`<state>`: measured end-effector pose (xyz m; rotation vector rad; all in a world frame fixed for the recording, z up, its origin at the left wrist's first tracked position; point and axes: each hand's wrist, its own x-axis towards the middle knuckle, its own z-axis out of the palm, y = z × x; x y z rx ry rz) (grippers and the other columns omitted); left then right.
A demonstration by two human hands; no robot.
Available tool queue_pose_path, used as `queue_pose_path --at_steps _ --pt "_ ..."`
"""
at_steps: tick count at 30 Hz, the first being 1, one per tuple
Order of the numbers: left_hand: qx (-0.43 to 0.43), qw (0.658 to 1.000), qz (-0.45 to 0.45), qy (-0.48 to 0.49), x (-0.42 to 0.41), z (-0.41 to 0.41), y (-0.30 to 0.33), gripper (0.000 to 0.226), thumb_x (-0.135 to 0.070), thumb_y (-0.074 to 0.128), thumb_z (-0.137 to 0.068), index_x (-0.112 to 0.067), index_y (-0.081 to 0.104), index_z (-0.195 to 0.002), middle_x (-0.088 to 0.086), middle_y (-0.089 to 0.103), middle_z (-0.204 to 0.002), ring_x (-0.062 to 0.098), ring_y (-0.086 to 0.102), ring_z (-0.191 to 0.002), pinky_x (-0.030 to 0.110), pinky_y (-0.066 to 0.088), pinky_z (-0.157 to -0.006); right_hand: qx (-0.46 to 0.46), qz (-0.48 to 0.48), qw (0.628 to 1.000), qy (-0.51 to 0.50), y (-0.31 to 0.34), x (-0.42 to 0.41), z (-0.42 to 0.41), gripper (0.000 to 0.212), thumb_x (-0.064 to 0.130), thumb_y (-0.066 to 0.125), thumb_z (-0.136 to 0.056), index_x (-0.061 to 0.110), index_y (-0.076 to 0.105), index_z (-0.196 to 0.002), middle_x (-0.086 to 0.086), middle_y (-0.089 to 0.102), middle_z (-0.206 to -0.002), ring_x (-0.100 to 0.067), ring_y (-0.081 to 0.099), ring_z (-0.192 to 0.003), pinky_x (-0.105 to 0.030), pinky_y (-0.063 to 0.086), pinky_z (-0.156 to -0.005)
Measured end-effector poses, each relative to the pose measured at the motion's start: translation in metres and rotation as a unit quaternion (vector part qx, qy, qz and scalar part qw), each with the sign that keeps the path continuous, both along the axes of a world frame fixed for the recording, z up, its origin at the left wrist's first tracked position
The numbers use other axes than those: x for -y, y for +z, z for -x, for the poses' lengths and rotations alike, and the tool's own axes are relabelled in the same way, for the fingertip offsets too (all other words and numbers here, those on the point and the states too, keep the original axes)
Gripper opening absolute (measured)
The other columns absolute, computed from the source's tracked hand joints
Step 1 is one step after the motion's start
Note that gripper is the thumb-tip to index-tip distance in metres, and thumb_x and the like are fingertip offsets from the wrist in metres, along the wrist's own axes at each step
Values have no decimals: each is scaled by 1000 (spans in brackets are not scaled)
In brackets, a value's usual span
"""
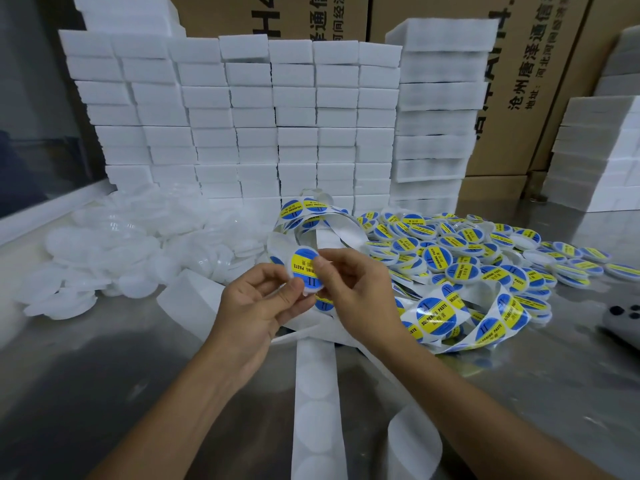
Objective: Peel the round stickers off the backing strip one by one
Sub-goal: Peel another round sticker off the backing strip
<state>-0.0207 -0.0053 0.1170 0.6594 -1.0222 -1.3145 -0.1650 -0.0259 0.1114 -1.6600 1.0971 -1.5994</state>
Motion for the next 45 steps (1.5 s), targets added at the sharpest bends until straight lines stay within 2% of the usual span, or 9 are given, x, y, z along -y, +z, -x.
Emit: queue_pose_path --at_steps 4,7,10,18,23,31,34,37,45 --pt "26 1000 -10 -14 2 -3 0 20 -10 67 -70 -2 55 -84 16 74 -87 23 73 -79 25 58 -66 -1 16 1000 -12 2 2 4 9 22 69 -91 15 73 -95 -5 74 -77 -24 71 -69 -46 59 -66" --pt "74 997 19 -1 1 -5 1 19 -12 68 -71 -3 58 -84 16 74 -85 24 73 -79 26 58 -67 -14 -10 999 -31 0 -1 1 34 51 79 -72 22 69 -87 -1 70 -69 -17 68 -64 -31 57 -60" --pt "158 986 50 -19 0 -3 -1 10 -3 64 -83 0 58 -90 15 74 -90 25 74 -84 29 59 -69 -36 -35 995 -90 -2 -1 2 55 72 74 -56 22 58 -72 -4 66 -64 -21 64 -61 -35 54 -58" --pt "146 988 35 45 3 -8 1 6 -3 53 -95 -7 54 -91 13 75 -84 28 73 -73 30 59 -67 -16 16 1000 16 -2 1 5 16 22 74 -87 14 60 -87 -10 69 -63 -24 66 -53 -35 53 -55" --pt "166 975 38 146 4 -13 1 20 -6 57 -94 -20 67 -85 5 74 -73 19 68 -59 27 56 -52 -113 15 991 74 0 -3 1 45 31 88 -70 33 59 -104 5 67 -73 -11 62 -56 -35 57 -62" --pt "159 978 63 117 1 -10 3 19 -29 71 -73 -25 75 -91 8 75 -77 21 67 -62 26 55 -54 -15 14 997 81 6 -4 2 20 15 70 -91 16 54 -79 -12 70 -69 -20 66 -48 -31 51 -49" --pt "101 991 29 84 4 -10 3 33 -15 75 -66 -14 69 -99 15 75 -82 24 70 -67 25 56 -61 4 37 997 68 9 -4 4 11 10 64 -94 20 59 -97 -9 69 -69 -18 67 -50 -32 56 -54" --pt "87 992 16 94 5 -13 4 30 -16 74 -65 -15 72 -96 13 76 -84 20 71 -68 21 55 -61 -46 44 995 78 7 -4 6 37 13 70 -90 27 59 -122 0 67 -83 -15 68 -53 -36 59 -59" --pt "156 976 27 147 5 -8 2 8 -24 74 -79 -18 72 -85 13 73 -72 18 56 -54 22 53 -54 -29 25 998 46 3 0 5 15 17 71 -90 19 61 -79 1 71 -71 -15 61 -47 -30 52 -48"
